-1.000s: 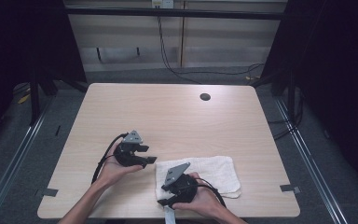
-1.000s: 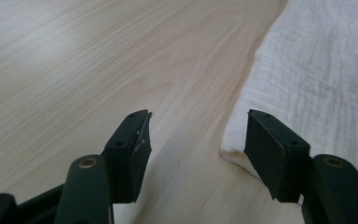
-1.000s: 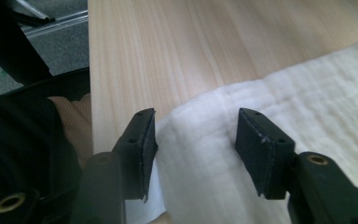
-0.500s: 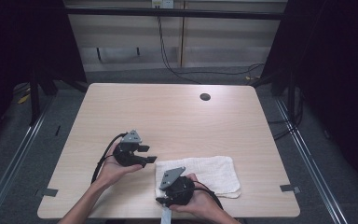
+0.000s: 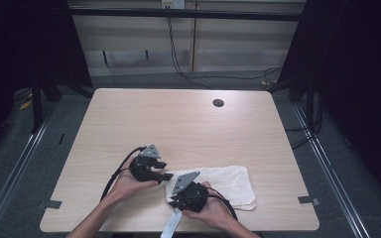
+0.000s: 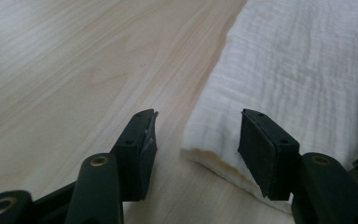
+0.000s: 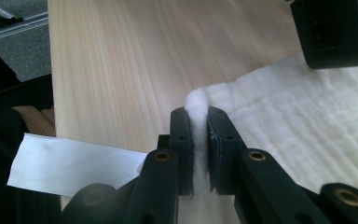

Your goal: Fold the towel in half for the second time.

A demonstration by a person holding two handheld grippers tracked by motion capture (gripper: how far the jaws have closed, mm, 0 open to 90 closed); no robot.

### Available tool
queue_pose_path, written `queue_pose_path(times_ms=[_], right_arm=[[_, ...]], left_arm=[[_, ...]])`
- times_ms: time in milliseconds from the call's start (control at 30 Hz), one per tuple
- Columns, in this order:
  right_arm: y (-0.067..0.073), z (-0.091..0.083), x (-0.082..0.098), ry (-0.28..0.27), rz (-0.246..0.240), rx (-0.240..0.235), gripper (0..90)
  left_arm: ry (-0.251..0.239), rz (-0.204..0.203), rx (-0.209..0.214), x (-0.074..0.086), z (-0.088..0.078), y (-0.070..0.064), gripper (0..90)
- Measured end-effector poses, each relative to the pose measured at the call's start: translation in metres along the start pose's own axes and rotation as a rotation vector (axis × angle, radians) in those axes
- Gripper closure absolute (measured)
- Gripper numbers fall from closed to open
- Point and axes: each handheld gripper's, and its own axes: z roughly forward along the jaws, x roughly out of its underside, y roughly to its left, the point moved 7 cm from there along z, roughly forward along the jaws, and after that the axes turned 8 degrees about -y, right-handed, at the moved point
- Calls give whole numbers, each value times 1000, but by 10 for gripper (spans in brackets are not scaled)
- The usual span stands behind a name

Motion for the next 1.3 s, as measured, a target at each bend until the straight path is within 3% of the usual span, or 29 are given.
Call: queue_pose_path(times_ms=[233, 367, 467, 533, 667, 800, 867, 967, 1100, 1300], right_arm=[[-1, -1, 1, -8, 34, -11, 819], [-2, -1, 1, -13, 33, -14, 818], [-2, -1, 2, -16, 41, -20, 819], [-2, -1, 2, -16, 44, -15, 818], [-2, -1, 2, -27, 29, -16, 818], [-1, -1, 2, -26, 43, -13, 819], [-1, -1, 2, -29, 44, -20, 820], [-1, 0, 2, -40, 32, -33, 821], [1, 0, 1, -42, 38, -41, 826], [5, -7, -11, -93, 62, -58, 828]], left_arm=[[35, -7, 20, 4, 8, -2, 526], [34, -25, -9, 3, 8, 0, 525], [31, -4, -7, 4, 8, -2, 546], [38, 26, -6, 6, 7, -5, 616], [38, 13, 14, 8, 5, -11, 696], [38, 26, 39, 9, 5, -15, 823], [46, 26, 45, 9, 5, -15, 837], [30, -15, 60, 8, 6, -13, 841], [19, -32, 70, 6, 1, -11, 844], [-25, -67, 84, -2, -3, -12, 844]])
